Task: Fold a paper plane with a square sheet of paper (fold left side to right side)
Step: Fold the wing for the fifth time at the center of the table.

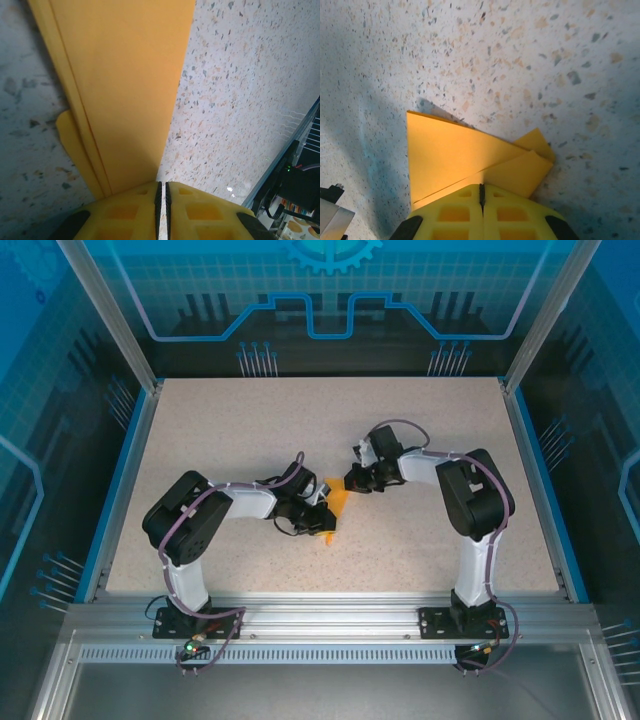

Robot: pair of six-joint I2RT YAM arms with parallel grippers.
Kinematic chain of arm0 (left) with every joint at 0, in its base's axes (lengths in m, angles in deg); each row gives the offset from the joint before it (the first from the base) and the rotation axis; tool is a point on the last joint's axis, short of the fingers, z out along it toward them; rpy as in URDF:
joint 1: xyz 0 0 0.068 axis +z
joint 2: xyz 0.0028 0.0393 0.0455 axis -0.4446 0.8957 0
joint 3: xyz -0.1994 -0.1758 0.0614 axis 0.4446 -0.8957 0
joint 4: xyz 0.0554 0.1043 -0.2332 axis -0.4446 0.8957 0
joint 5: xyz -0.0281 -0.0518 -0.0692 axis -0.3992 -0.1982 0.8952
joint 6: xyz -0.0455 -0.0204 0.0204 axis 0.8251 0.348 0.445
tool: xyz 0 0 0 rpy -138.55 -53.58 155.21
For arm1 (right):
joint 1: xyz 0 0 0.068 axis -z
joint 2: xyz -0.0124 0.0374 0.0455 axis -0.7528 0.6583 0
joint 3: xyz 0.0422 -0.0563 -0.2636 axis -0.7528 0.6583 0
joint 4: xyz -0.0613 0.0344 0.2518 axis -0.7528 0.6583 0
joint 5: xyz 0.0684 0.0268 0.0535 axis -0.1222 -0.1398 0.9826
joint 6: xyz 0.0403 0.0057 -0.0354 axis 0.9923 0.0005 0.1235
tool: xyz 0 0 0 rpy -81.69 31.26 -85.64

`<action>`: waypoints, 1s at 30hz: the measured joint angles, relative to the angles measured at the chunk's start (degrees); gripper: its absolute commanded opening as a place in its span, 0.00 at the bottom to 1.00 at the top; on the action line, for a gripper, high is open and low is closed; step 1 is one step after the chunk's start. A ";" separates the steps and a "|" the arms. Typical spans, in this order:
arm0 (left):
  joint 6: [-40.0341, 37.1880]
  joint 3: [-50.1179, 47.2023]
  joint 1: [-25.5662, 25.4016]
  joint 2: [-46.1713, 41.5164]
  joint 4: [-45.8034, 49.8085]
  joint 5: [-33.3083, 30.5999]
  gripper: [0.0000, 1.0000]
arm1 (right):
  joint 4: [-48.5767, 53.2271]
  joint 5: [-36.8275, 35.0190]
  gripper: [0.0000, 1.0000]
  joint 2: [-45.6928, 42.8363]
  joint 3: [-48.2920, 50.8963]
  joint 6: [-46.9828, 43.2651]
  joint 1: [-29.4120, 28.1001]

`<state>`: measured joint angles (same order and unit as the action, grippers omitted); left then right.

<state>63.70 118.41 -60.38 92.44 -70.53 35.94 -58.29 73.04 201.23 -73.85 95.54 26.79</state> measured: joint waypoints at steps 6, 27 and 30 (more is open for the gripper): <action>0.00 0.00 0.00 0.04 -0.15 0.00 0.16 | -0.04 0.46 0.05 1.53 -2.05 0.02 1.97; 0.04 -0.07 -0.02 0.09 -0.66 -0.02 0.16 | 1.53 -0.28 0.06 4.11 -10.95 -0.83 7.43; 0.04 -0.07 -0.02 0.09 -0.66 -0.02 0.16 | 1.95 -0.50 0.07 1.20 -9.29 -0.87 7.45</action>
<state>63.75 118.34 -60.40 92.53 -71.18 35.92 -56.35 72.54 202.43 -83.14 94.66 34.24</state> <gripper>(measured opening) 0.160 0.068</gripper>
